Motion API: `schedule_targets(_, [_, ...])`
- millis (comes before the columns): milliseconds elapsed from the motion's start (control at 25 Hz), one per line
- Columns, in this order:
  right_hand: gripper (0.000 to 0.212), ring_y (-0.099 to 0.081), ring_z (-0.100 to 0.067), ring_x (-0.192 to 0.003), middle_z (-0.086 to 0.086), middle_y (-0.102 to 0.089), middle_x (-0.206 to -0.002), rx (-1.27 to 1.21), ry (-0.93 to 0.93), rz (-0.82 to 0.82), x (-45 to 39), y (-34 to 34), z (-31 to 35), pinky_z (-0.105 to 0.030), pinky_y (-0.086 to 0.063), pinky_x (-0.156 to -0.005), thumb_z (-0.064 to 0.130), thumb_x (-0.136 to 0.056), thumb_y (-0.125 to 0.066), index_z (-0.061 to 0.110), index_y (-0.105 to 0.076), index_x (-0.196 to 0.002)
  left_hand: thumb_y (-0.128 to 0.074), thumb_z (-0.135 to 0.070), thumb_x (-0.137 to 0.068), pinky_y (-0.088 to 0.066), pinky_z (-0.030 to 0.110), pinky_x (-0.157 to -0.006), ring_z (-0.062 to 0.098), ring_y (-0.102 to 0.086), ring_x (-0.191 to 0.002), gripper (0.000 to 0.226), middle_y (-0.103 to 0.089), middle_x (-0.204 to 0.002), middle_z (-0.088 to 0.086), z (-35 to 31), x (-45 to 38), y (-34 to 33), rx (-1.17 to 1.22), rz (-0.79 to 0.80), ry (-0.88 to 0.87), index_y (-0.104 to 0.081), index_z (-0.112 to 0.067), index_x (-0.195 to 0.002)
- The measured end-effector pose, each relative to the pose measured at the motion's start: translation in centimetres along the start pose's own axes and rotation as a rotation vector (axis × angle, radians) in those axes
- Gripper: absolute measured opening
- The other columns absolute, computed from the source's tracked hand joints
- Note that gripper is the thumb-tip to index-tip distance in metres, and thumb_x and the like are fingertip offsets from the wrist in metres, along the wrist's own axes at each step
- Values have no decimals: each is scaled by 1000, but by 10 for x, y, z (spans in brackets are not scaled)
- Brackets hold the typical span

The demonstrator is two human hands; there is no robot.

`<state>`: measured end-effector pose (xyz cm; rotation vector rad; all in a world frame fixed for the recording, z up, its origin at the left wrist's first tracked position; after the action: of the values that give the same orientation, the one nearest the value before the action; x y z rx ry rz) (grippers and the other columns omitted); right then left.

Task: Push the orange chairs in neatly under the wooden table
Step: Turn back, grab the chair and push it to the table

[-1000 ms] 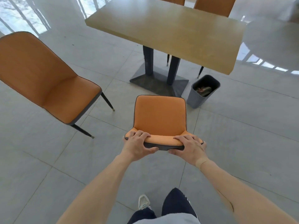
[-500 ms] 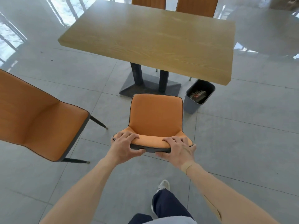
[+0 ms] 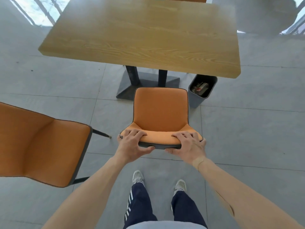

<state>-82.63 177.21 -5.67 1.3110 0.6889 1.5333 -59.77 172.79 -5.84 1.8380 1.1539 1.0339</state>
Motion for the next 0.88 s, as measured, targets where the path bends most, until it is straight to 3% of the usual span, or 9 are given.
schedule_targets(160, [74, -30, -18, -128, 17, -47, -137, -51, -73, -15, -1, 1, 5, -59, -26, -105, 90, -66, -43, 51, -44, -129, -44, -88, -65, -29, 63, -102, 19, -36, -122, 70, -53, -124, -13, 7, -9, -2, -1, 39, -49, -50, -41, -117])
schedule_targets(280, [70, -27, -17, -132, 15, -43, -140, -69, -129, -29, 8, 1, 10, -55, -33, -102, 82, -72, -50, 46, -42, -132, -41, -89, -66, -28, 64, -102, 19, -35, -123, 72, -51, -127, -13, 8, -8, -3, 8, 76, -74, -48, -42, -120])
schedule_targets(440, [63, -17, -21, -140, 6, -30, -150, 7, -193, -57, 30, 1, 28, -50, -37, -103, 64, -87, -50, 33, -34, -140, -40, -86, -69, -26, 59, -104, 19, -31, -130, 72, -46, -133, -14, 10, -10, -7, 26, 211, -78, -44, -44, -128])
schedule_targets(560, [63, -12, -24, -145, 3, -21, -156, 40, -195, -5, 47, 1, 41, -51, -37, -105, 58, -92, -46, 31, -26, -146, -45, -72, -80, -26, 53, -108, 17, -26, -137, 64, -38, -145, -16, 17, -5, -4, 9, 286, -78, -35, -45, -138])
schedule_targets(720, [59, -27, -24, -140, 2, -28, -154, 20, -121, 27, 67, 14, 54, -45, -41, -102, 55, -93, -46, 31, -34, -145, -54, -58, -88, -36, 45, -109, 16, -20, -142, 65, -29, -154, -12, 26, 25, 19, 112, 265, -44, -33, -38, -145])
schedule_targets(880, [46, -48, -22, -125, 2, -51, -140, -13, 6, 71, 90, 21, 85, -41, -44, -98, 52, -94, -48, 30, -51, -135, -59, -56, -88, -36, 47, -111, 23, -37, -137, 61, -42, -150, -1, 49, 77, 52, 137, 254, 108, -45, -28, -141])
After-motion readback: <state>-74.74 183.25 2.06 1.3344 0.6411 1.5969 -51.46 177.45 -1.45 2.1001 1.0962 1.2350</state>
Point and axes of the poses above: each hand's wrist, its own x-axis away from the middle knuckle, its own y-axis out of the back of the hand, z = x × y, the point moved 9 cm from there along -x, towards the middle knuckle
